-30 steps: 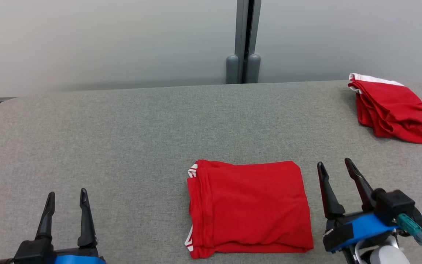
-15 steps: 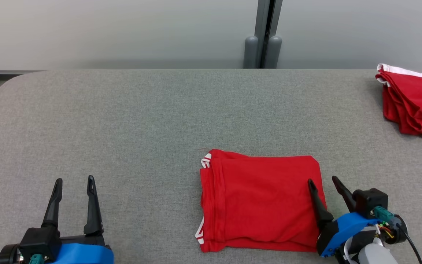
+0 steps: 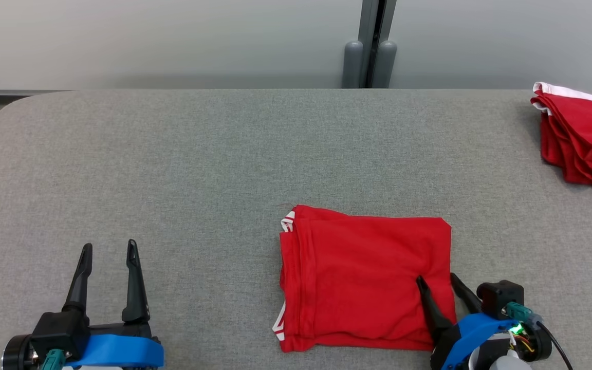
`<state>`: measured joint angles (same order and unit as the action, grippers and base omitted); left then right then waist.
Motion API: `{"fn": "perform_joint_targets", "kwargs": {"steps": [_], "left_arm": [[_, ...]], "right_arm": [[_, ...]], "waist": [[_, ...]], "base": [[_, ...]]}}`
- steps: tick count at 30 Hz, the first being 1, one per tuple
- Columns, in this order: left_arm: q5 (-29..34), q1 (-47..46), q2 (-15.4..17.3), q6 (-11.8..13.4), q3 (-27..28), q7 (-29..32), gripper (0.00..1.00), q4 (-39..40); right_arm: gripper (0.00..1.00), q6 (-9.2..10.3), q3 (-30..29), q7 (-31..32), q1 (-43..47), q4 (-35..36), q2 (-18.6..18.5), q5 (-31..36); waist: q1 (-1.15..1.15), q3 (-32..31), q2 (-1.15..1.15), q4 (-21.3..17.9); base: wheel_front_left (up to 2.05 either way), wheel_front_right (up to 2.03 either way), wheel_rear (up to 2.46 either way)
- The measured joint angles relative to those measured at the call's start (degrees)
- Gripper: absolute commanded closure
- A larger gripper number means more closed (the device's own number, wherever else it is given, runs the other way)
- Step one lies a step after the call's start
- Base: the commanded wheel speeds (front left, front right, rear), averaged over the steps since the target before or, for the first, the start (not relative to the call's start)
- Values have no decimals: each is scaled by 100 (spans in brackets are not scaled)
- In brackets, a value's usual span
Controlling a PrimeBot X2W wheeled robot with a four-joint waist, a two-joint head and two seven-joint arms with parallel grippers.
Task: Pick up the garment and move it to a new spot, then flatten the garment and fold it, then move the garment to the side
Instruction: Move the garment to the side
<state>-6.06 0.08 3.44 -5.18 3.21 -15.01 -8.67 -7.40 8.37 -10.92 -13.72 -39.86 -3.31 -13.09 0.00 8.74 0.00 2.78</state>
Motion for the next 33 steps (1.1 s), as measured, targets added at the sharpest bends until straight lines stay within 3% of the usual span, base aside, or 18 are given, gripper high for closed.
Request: {"fn": "perform_joint_targets", "kwargs": {"steps": [1, 2, 3, 12, 21, 33], "left_arm": [[0, -6, -1, -7, -1, 0, 0, -10], [0, -18, -8, -22, -4, 0, 0, -22], [0, -29, -11, -25, -9, 0, 0, -37], [-38, -70, -34, -13, -66, 0, 0, 32], [-78, -326, -48, -38, -110, -4, 0, 155], [68, -760, 40, -96, 15, -4, 0, 354]], "right_arm": [[47, 0, 41, 1, -30, -32, -2, -48], [77, 0, 64, -1, -53, -60, -3, -83], [100, 0, 88, -3, -93, -98, -4, -122], [100, -14, -21, -272, -417, -225, -400, -220], [100, -10, -424, -381, -564, 14, -964, -230], [100, -10, -858, -399, -472, 501, -1006, -204]], "waist": [[0, 8, 0, -4], [0, 16, 0, -6], [0, 23, 0, -9], [0, 96, 0, -107], [0, 394, 0, -596], [0, 999, 0, -1370]], "base": [[0, 0, 0], [0, 0, 0], [0, 0, 0], [0, 0, 0], [0, 0, 0], [0, 0, 0]]}}
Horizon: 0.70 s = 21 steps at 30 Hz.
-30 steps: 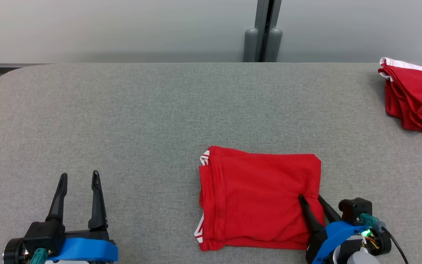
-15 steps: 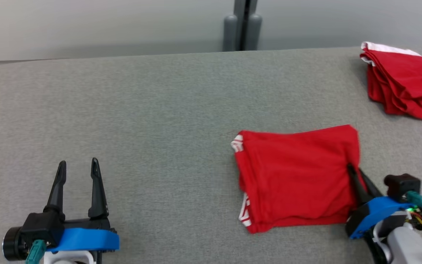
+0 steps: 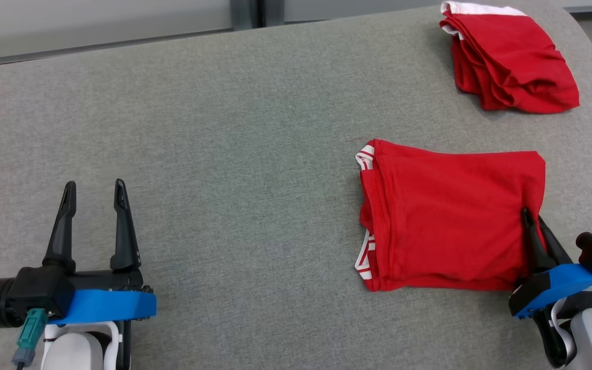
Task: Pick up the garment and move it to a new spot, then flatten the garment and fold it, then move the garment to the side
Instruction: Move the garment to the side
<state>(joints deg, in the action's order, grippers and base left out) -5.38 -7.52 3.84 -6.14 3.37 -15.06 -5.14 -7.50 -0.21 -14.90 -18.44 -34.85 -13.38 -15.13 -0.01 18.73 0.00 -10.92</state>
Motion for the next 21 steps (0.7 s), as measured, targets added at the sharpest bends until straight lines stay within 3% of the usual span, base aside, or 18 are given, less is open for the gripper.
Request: {"fn": "perform_joint_targets", "kwargs": {"steps": [11, 21], "left_arm": [[36, -55, 9, -46, 12, 0, 0, 54], [94, -337, 48, -73, -9, 0, 0, 246]], "right_arm": [[100, 1, 132, -5, -268, 628, -97, 180], [100, 1, 747, 133, -2070, 701, -829, 290]], "waist": [[0, 82, 0, 46], [0, 512, 0, 169]], "base": [[0, 0, 0], [0, 0, 0]]}}
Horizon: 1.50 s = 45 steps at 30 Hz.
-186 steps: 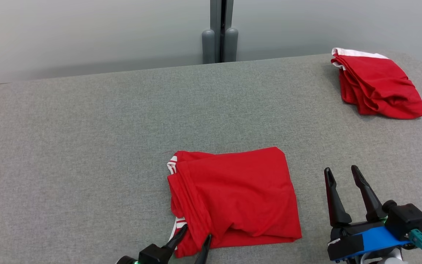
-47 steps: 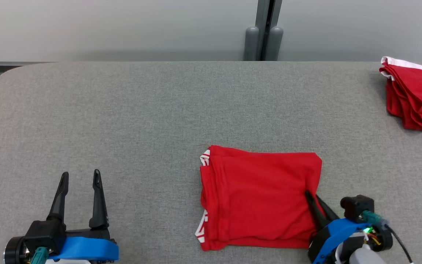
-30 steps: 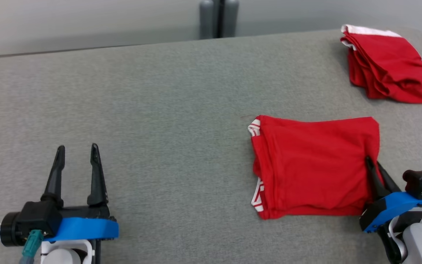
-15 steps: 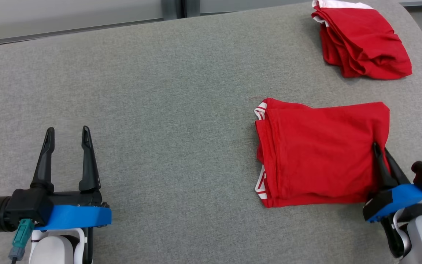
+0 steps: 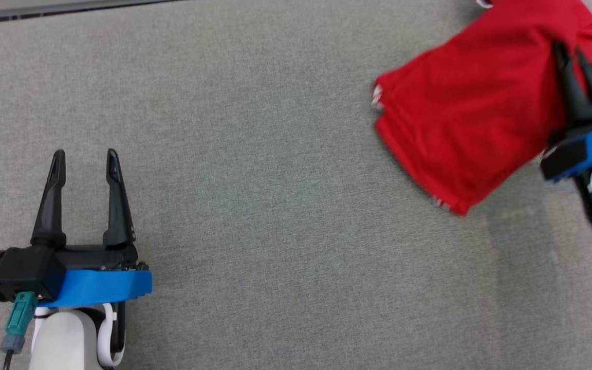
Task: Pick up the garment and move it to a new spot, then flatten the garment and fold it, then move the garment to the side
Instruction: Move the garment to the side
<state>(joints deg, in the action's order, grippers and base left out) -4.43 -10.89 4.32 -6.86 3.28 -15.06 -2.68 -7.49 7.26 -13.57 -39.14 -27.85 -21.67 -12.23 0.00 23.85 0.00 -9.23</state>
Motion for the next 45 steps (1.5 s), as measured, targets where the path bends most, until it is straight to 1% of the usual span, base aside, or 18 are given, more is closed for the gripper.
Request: {"fn": "perform_joint_targets", "kwargs": {"steps": [5, 7, 10, 15, 17, 20, 25, 26, 27, 33, 37, 41, 45], "left_arm": [[42, -138, 63, -9, -20, 0, 0, 163], [49, -208, 98, -9, -45, 0, 0, 227], [94, -335, 151, -21, -91, 0, 0, 347], [121, -487, 224, -23, -175, 0, 0, 502], [135, -524, 247, -23, -201, 0, 0, 549], [142, -558, 283, -23, -225, 0, 0, 605], [141, -580, 336, -24, -236, 0, 0, 630], [141, -586, 339, -24, -246, 0, 0, 628], [141, -600, 338, -24, -258, 0, 0, 623], [113, -614, 313, -22, -250, 0, 0, 557], [63, -516, 271, 2, -189, 0, 0, 470], [-3, -298, 225, 30, -92, 0, 0, 345], [-60, -54, 170, 53, 0, 0, 0, 218]], "right_arm": [[100, -1, 71, 263, -799, -278, -401, -88], [100, -1, 44, 311, -1077, -481, -633, -114], [100, 0, -142, 350, -1484, -870, -929, -293], [100, -1, -385, 401, -1932, -1559, -1347, -304], [100, -1, -485, 457, -2096, -1878, -1440, -302], [100, -1, -465, 548, -2285, -2284, -1514, -135], [100, -1, -569, 766, -2561, -3018, -1359, 42], [82, -1, -599, 730, -2605, -3122, -1334, 102], [0, -1, -638, 699, -2659, -3218, -1326, 168], [0, -1, -736, 279, -2794, -3540, -1301, 665], [0, -1, -810, -22, -2794, -3487, -1230, 898], [0, -1, -822, -124, -2574, -3119, -945, 959], [0, -1, -712, -140, -2059, -2265, -654, 955]], "waist": [[0, 299, 0, 58], [0, 437, 0, 72], [0, 653, 0, 94], [-1, 970, 0, 134], [-1, 1065, 0, 147], [0, 1165, 0, 166], [-1, 1266, 0, 178], [-1, 1274, 0, 187], [-1, 1279, 0, 203], [0, 1163, 0, 260], [0, 938, 0, 268], [0, 636, 0, 263], [1, 276, 0, 266]], "base": [[0, 0, 0], [0, 0, 0], [0, 0, 0], [0, 0, 0], [0, 0, 0], [0, 0, 0], [0, 0, 0], [0, 0, 0], [0, 0, 0], [0, 0, 0], [0, 0, 0], [0, 0, 0], [0, 0, 0]]}}
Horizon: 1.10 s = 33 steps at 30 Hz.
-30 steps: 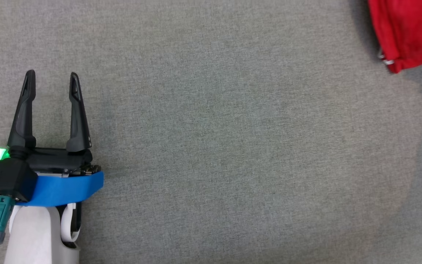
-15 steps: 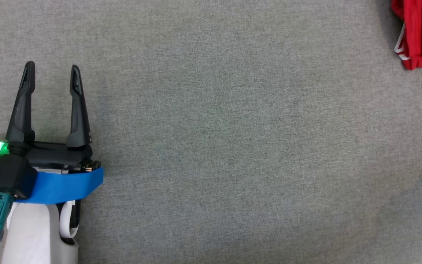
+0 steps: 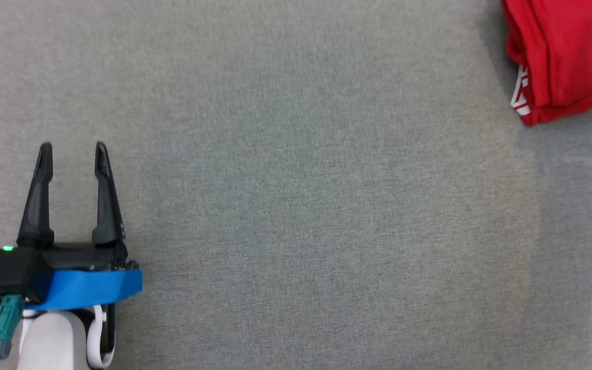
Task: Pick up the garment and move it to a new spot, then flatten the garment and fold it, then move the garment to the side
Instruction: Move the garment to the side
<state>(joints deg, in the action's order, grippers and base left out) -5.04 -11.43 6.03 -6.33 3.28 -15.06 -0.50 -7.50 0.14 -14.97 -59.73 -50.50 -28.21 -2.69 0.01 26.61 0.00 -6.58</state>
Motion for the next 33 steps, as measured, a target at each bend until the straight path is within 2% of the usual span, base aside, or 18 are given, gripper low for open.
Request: {"fn": "perform_joint_targets", "kwargs": {"steps": [6, 12, 24, 33], "left_arm": [[-32, 378, -76, 33, 133, 0, 0, -134], [-62, 609, -158, 42, 140, 0, 0, -289], [-87, 965, -268, 52, 27, 0, 0, -658], [-59, 1147, -291, 85, -25, 0, 0, -813]], "right_arm": [[0, 1, 253, -2, 902, 1105, 573, -224], [0, 1, 400, -4, 1842, 1862, 1080, -474], [0, 1, 255, -8, 3712, 2613, 1617, -790], [0, 1, -76, -5, 4833, 3419, 2039, -727]], "waist": [[0, -563, 0, 43], [1, -1088, 0, 127], [1, -1934, 0, 450], [0, -2174, 0, 652]], "base": [[0, 0, 0], [0, 0, 0], [0, 0, 0], [0, 0, 0]]}}
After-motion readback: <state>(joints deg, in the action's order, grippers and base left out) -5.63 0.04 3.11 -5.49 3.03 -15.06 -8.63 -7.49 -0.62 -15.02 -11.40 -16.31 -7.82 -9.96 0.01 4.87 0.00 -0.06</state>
